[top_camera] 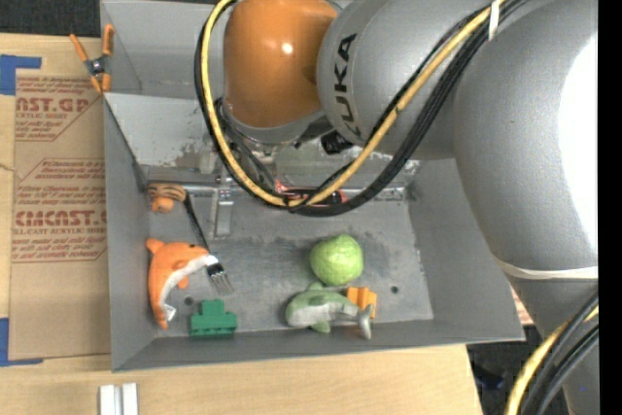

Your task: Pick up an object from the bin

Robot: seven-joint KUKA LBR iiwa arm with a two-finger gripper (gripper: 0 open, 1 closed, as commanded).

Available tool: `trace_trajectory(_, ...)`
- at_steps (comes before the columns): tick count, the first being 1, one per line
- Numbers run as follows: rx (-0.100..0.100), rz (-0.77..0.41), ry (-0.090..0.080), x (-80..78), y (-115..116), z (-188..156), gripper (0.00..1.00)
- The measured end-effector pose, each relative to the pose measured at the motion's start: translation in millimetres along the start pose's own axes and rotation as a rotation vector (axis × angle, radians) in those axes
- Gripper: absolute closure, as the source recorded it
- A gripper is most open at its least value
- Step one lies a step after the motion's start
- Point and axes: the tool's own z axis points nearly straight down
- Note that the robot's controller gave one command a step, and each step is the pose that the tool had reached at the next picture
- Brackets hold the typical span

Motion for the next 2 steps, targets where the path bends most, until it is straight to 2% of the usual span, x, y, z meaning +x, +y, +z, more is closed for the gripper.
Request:
trace_trajectory(1,-0.001,0.002,-0.007,-1.6,-1.2,-5.3,0.0)
trace_trajectory(2,-0.002,-0.064,-0.009,51.8,-0.4,65.9,0.0)
